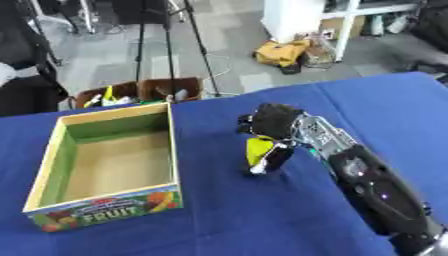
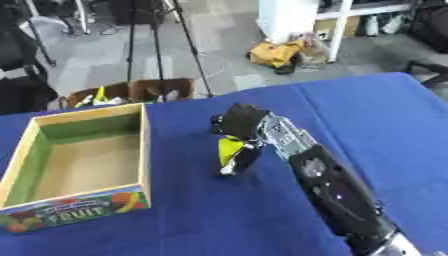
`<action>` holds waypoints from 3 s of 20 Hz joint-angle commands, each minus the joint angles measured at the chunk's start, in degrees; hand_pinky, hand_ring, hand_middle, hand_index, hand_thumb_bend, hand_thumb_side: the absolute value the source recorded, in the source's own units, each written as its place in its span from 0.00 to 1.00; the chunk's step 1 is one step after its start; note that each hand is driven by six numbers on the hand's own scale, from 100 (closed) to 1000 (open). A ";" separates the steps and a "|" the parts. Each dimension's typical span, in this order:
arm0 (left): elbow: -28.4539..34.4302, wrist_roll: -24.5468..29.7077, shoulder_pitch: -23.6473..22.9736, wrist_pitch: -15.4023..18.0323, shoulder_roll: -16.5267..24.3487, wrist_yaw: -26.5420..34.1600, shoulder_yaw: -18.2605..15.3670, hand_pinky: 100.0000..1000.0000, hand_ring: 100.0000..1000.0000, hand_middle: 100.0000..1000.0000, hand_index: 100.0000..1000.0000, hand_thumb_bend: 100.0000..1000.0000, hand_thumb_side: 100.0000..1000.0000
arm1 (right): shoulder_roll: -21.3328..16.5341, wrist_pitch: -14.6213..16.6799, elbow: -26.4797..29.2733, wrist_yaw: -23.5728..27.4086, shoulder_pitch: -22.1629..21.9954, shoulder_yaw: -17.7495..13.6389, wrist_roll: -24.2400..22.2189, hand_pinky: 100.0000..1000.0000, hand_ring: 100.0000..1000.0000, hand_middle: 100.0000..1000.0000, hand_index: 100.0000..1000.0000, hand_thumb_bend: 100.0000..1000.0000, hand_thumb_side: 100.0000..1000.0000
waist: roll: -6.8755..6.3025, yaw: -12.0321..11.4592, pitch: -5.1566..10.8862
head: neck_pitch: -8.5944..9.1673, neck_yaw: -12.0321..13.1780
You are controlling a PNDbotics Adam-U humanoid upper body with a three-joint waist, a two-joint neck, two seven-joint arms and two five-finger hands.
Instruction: Pick up objects on the table and place them in the box.
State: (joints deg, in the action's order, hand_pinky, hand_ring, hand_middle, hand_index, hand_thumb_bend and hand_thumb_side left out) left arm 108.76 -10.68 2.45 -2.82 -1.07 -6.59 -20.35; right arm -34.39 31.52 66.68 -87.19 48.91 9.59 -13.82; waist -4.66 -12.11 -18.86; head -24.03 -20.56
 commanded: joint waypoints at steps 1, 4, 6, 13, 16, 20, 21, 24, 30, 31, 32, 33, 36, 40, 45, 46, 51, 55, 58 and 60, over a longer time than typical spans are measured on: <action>0.52 0.32 -0.10 0.31 0.46 0.11 0.05 0.21 0.36 0.36 0.51 0.14 0.63 | -1.61 0.71 -1.15 -1.56 0.17 -0.22 -0.49 0.62 0.00 0.85 0.89 0.38 0.88 | -0.15 0.02 0.43 | 1.13 -0.41; 0.41 0.44 -0.12 0.46 0.29 0.14 0.13 0.21 0.36 0.36 0.51 0.13 0.63 | -1.69 0.71 -1.35 -1.73 0.08 -0.36 -0.94 0.62 0.00 0.85 0.89 0.29 0.86 | -0.37 -0.01 0.10 | 1.52 -0.66; 0.36 0.55 -0.10 0.57 0.21 0.17 0.22 0.21 0.36 0.36 0.51 0.13 0.63 | -1.73 0.71 -1.51 -1.69 0.15 -0.40 -1.16 0.63 0.00 0.85 0.89 0.23 0.84 | -0.52 -0.06 -0.08 | 1.71 -0.82; 0.22 0.85 -0.12 0.76 0.06 0.19 0.36 0.21 0.36 0.36 0.51 0.13 0.63 | -1.88 1.58 -1.62 -0.15 0.12 -0.39 -2.58 0.65 0.00 0.83 0.90 0.17 0.82 | -0.65 -0.07 -0.36 | 1.51 -1.02; 0.19 0.91 -0.19 0.71 0.15 0.14 0.32 0.21 0.36 0.36 0.51 0.13 0.63 | -1.86 2.75 -1.70 2.62 0.39 -0.73 -4.81 0.68 0.00 0.82 0.90 0.24 0.84 | -0.55 0.04 -0.12 | 1.16 -1.25; 0.23 0.95 -0.15 0.52 0.34 0.06 0.26 0.21 0.37 0.36 0.51 0.13 0.63 | -2.08 3.65 -1.63 8.04 0.43 -1.46 -8.79 0.71 0.00 0.80 0.90 0.37 0.81 | -0.37 0.12 0.22 | 0.86 -1.41; 0.25 0.95 -0.13 0.47 0.38 0.02 0.24 0.21 0.37 0.36 0.51 0.13 0.63 | -2.18 3.65 -1.53 9.52 0.40 -1.64 -9.83 0.71 0.00 0.80 0.90 0.40 0.80 | -0.32 0.12 0.29 | 0.74 -1.51; 0.31 0.89 -0.12 0.39 0.49 0.00 0.19 0.21 0.37 0.36 0.51 0.13 0.63 | -2.75 3.50 -1.02 14.73 0.41 -2.27 -13.33 0.73 0.00 0.79 0.90 0.47 0.77 | -0.23 0.09 0.51 | 0.47 -1.73; 0.42 0.91 -0.03 0.26 0.66 -0.02 0.15 0.21 0.37 0.36 0.51 0.12 0.63 | -4.14 2.14 1.31 22.73 0.17 -3.18 -18.94 0.75 0.00 0.79 0.90 0.53 0.72 | -0.06 0.22 0.74 | 0.30 -1.88; 0.41 0.93 -0.03 0.24 0.68 -0.05 0.15 0.21 0.37 0.36 0.51 0.13 0.63 | -4.32 1.86 1.64 23.80 0.17 -3.31 -19.62 0.76 0.00 0.79 0.90 0.55 0.71 | -0.05 0.23 0.75 | 0.33 -1.93; 0.40 0.97 -0.04 0.22 0.69 -0.07 0.16 0.21 0.37 0.36 0.51 0.13 0.63 | -4.51 1.59 1.93 24.79 0.17 -3.42 -20.25 0.76 0.00 0.79 0.90 0.56 0.71 | -0.05 0.22 0.77 | 0.37 -1.96; 0.38 1.00 -0.05 0.20 0.71 -0.10 0.16 0.21 0.37 0.36 0.51 0.12 0.63 | -4.71 1.33 2.17 25.73 0.19 -3.53 -20.86 0.76 0.00 0.79 0.91 0.58 0.70 | -0.06 0.20 0.79 | 0.41 -2.01; 0.35 1.02 -0.08 0.18 0.76 -0.15 0.13 0.21 0.37 0.36 0.51 0.12 0.63 | -5.29 0.46 2.94 28.01 0.22 -3.88 -22.18 0.76 0.00 0.79 0.92 0.64 0.70 | -0.10 0.16 0.83 | 0.56 -2.11; 0.35 1.07 -0.06 0.18 0.79 -0.18 0.15 0.21 0.37 0.36 0.51 0.12 0.63 | -6.47 -0.52 4.15 29.22 -0.06 -4.27 -22.49 0.75 0.00 0.79 0.91 0.60 0.72 | -0.07 0.20 0.84 | 0.72 -2.13; 0.38 1.11 0.05 0.19 0.73 -0.15 0.14 0.21 0.37 0.37 0.51 0.12 0.63 | -7.00 -0.50 4.15 28.55 -0.99 -4.29 -22.38 0.74 0.00 0.76 0.89 0.56 0.72 | -0.06 0.12 0.62 | 1.00 -2.17; 0.38 1.11 0.06 0.20 0.71 -0.15 0.13 0.21 0.37 0.37 0.51 0.12 0.63 | -6.97 -0.41 4.05 28.38 -1.09 -4.28 -22.39 0.74 0.00 0.76 0.89 0.55 0.72 | -0.07 0.11 0.58 | 1.03 -2.18; 0.37 1.18 0.14 0.24 0.63 -0.14 0.17 0.21 0.37 0.37 0.51 0.12 0.63 | -6.87 -0.20 3.76 28.01 -1.30 -4.28 -22.25 0.73 0.00 0.62 0.83 0.56 0.71 | -0.12 0.01 0.36 | 1.11 -2.19; 0.38 1.24 0.22 0.27 0.57 -0.14 0.22 0.21 0.37 0.37 0.51 0.12 0.63 | -7.00 -0.77 3.78 27.61 -1.48 -4.38 -20.90 0.72 0.00 0.49 0.77 0.52 0.70 | -0.12 -0.03 0.19 | 1.17 -2.18; 0.41 1.33 0.30 0.25 0.53 -0.13 0.29 0.21 0.37 0.37 0.51 0.12 0.63 | -7.14 -1.11 3.92 27.42 -1.63 -4.42 -19.58 0.69 0.00 0.43 0.74 0.46 0.68 | -0.09 -0.02 0.11 | 1.17 -2.19; 0.42 1.35 0.33 0.24 0.52 -0.13 0.30 0.21 0.37 0.37 0.51 0.12 0.63 | -7.19 -1.39 3.90 27.36 -1.79 -4.42 -18.69 0.69 0.00 0.41 0.70 0.39 0.64 | -0.08 -0.01 0.07 | 1.15 -2.20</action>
State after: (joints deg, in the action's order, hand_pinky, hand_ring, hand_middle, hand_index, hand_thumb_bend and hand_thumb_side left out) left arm 108.42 -9.50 2.47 -2.64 -1.52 -6.61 -20.00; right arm -39.48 30.09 69.64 -59.47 46.33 5.83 -33.01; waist -4.95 -12.05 -19.75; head -23.56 -22.73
